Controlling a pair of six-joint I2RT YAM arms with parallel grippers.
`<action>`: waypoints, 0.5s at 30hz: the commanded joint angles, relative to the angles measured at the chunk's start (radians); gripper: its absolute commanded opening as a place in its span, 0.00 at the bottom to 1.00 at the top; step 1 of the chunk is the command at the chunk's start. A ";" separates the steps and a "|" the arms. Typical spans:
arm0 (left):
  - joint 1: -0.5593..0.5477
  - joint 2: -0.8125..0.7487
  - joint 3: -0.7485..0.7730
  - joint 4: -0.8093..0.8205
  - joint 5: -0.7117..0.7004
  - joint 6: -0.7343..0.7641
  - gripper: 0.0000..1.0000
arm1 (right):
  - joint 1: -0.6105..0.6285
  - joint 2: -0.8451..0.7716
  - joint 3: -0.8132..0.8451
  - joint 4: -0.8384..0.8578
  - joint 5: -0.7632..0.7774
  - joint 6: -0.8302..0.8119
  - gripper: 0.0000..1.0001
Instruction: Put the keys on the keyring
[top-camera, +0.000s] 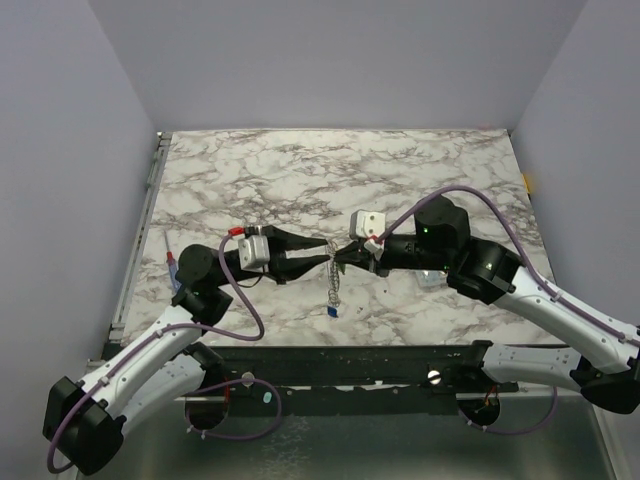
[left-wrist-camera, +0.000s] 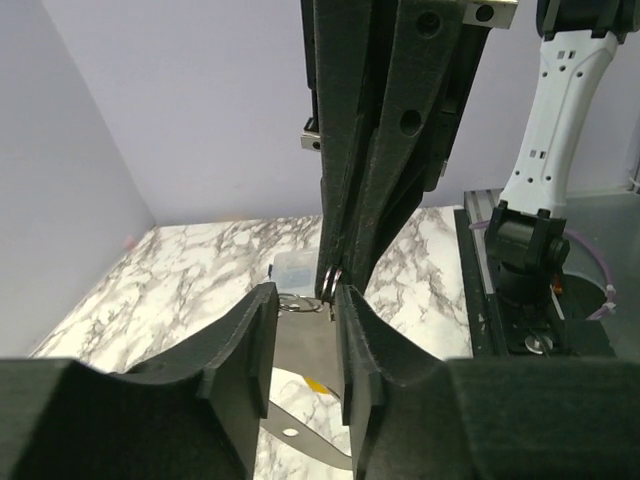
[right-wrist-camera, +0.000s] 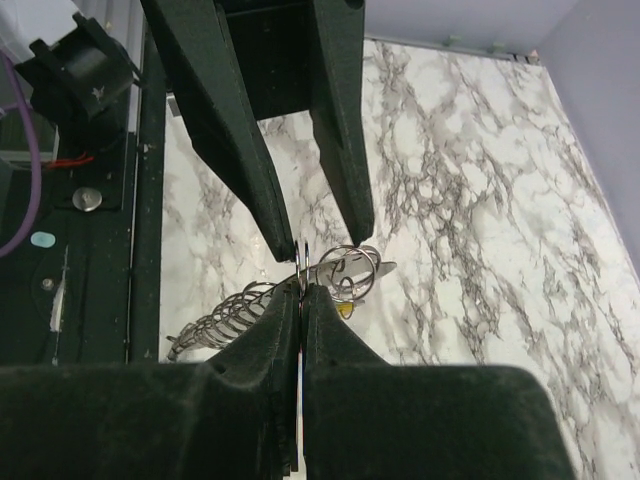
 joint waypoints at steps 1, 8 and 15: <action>0.009 -0.021 0.045 -0.145 -0.013 0.107 0.38 | 0.008 0.005 0.021 -0.070 0.032 -0.036 0.01; 0.005 -0.008 0.127 -0.402 0.004 0.262 0.40 | 0.008 0.028 0.030 -0.182 0.062 -0.050 0.01; -0.030 0.045 0.178 -0.508 0.021 0.292 0.41 | 0.008 0.031 0.021 -0.228 0.073 -0.048 0.01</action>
